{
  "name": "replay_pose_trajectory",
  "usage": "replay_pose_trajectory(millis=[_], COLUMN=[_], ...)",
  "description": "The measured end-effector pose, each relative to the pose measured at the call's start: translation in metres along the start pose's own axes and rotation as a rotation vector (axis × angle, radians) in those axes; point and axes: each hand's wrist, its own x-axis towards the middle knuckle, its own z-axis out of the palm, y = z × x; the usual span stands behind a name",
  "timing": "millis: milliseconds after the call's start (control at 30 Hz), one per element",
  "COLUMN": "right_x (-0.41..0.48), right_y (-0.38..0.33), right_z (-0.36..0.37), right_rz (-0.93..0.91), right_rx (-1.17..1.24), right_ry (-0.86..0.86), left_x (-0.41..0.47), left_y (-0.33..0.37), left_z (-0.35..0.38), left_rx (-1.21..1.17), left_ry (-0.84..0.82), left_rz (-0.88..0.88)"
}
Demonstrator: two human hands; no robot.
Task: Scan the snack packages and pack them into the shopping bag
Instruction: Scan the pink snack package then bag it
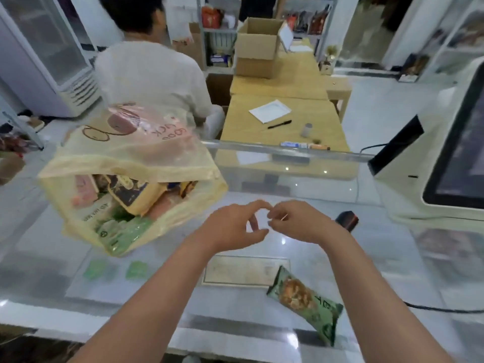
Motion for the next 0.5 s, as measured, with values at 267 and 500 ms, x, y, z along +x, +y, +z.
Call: replay_pose_trajectory(millis=[267,500], right_x=[-0.052,-0.058], right_y=[0.077,0.09], right_z=[0.03,0.042], right_rz=[0.118,-0.015], right_rx=[0.052,0.056], right_ry=[-0.411,-0.325], left_x=[0.018,0.017], left_y=[0.059,0.057], left_z=[0.049,0.038], left_rx=[0.168,-0.021], left_ry=[-0.743,-0.619], left_rz=[-0.056,-0.158])
